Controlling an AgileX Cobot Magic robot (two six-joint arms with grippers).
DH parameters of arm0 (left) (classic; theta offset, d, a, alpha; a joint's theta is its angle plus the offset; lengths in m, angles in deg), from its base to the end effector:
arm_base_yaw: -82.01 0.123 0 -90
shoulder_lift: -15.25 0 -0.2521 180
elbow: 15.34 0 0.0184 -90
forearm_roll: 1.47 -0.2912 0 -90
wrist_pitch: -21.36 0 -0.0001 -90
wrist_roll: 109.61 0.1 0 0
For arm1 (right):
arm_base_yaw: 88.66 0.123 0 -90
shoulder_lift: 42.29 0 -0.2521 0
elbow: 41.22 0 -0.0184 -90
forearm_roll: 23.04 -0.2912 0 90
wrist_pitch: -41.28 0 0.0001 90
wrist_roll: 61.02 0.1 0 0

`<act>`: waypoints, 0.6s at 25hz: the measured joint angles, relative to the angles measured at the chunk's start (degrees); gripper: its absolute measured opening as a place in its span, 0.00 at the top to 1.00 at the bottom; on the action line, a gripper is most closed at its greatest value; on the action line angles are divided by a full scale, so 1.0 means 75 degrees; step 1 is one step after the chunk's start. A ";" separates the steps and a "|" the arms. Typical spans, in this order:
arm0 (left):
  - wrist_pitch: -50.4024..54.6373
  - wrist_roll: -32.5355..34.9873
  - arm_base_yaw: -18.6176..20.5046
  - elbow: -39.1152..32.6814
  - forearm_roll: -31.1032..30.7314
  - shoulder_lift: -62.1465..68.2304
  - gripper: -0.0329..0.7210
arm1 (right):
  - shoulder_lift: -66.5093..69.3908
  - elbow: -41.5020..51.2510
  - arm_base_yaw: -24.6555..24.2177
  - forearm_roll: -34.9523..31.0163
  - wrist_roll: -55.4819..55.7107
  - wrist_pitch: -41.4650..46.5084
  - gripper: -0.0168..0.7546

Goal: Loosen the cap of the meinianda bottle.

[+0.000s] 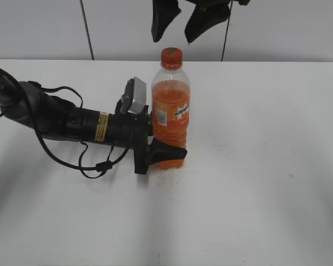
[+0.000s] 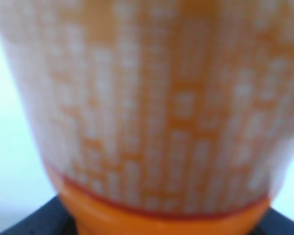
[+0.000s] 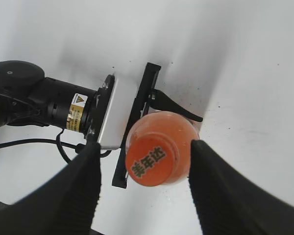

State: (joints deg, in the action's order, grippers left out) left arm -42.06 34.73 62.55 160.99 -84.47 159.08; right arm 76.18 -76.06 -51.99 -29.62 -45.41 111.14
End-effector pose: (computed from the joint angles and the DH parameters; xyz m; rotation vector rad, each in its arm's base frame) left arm 0.3559 -0.2198 0.0041 1.4132 1.4759 -1.0417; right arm 0.3561 0.2786 0.3063 -0.4826 2.7027 0.4294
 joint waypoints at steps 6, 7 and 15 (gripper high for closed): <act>0.0000 -0.0047 0.0000 0.0000 0.0000 0.0000 0.42 | 0.0102 0.0000 0.0000 0.0128 0.0117 0.0000 0.42; 0.0000 -0.0057 0.0000 0.0000 0.0000 0.0000 0.42 | 0.0146 0.0007 0.0000 0.0113 0.0117 0.0000 0.42; 0.0000 -0.0099 0.0000 0.0000 0.0000 0.0000 0.43 | 0.0416 0.0005 0.0000 -0.0043 0.0117 0.0000 0.42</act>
State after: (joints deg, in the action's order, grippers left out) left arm -42.06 33.98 62.55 160.99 -84.47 159.08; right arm 79.30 -76.02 -51.99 -29.95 -44.53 111.14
